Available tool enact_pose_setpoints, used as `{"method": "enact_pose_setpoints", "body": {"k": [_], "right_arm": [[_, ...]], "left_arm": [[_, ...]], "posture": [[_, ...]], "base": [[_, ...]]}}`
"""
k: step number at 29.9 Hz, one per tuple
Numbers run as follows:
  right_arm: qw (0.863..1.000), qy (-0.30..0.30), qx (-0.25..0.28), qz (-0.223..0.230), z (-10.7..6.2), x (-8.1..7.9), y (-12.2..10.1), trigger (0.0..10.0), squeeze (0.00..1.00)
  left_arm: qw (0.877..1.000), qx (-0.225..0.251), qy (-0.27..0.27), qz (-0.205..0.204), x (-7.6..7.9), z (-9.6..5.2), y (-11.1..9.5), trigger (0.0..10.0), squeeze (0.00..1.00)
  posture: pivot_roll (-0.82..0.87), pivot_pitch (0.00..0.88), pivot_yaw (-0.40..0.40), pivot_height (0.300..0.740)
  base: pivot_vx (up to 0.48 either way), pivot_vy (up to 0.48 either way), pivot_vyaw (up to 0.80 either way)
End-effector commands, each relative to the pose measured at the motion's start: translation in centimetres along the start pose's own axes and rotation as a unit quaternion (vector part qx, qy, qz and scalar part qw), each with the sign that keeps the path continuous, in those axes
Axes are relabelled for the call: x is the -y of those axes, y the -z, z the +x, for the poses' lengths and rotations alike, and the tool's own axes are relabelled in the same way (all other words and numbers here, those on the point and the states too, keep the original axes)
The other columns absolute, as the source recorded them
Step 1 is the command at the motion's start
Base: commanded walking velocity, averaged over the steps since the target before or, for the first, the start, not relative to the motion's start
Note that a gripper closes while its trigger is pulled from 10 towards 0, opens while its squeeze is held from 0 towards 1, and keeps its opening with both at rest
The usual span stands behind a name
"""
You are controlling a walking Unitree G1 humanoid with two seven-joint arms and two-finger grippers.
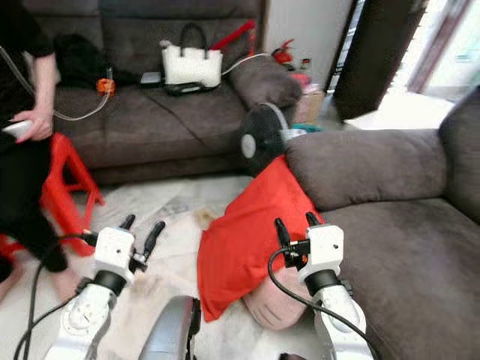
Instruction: Move the pillow to the sofa from floor
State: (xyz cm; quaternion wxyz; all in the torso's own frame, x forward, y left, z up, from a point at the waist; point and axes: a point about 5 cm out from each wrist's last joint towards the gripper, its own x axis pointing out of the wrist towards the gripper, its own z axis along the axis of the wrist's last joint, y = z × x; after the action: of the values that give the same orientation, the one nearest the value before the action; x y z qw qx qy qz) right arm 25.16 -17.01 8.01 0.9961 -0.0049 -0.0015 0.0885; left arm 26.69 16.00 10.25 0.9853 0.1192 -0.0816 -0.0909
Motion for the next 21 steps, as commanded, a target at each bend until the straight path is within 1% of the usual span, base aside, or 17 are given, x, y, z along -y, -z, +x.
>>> {"method": "enact_pose_setpoints", "body": {"k": [1, 2, 15, 20, 21], "right_arm": [[1.000, 0.002, 0.008, -0.005, 0.23, 0.37, -0.51, 10.0, 0.00], [1.000, 0.001, 0.008, -0.005, 0.24, 0.37, -0.51, 10.0, 0.00], [1.000, 0.000, 0.006, -0.008, 0.22, 0.35, -0.48, 10.0, 0.00], [1.000, -0.012, 0.009, -0.018, 0.21, 0.16, -0.60, 10.0, 0.00], [1.000, -0.016, 0.009, -0.020, 0.19, 0.05, -0.62, 10.0, 0.00]], "left_arm": [[1.000, 0.005, 0.009, -0.011, 0.78, -0.12, -0.15, 10.0, 0.00], [1.000, 0.004, 0.008, -0.012, 0.76, -0.13, -0.15, 10.0, 0.00], [1.000, 0.003, 0.008, -0.013, 0.67, -0.15, -0.10, 10.0, 0.00], [1.000, 0.002, 0.008, -0.013, 0.67, -0.16, -0.08, 10.0, 0.00], [1.000, 0.002, 0.008, -0.013, 0.66, -0.15, -0.06, 10.0, 0.00]], "posture": [[0.14, 0.000, -0.089, 0.596], [0.14, 0.000, -0.089, 0.596], [0.14, 0.000, -0.089, 0.596], [0.14, 0.000, -0.090, 0.596], [0.14, 0.000, -0.091, 0.596]], "base": [[0.251, 0.000, 0.00], [0.000, 0.000, 0.00], [0.306, 0.000, 0.00], [0.316, 0.000, 0.00], [0.319, 0.000, 0.80]]}}
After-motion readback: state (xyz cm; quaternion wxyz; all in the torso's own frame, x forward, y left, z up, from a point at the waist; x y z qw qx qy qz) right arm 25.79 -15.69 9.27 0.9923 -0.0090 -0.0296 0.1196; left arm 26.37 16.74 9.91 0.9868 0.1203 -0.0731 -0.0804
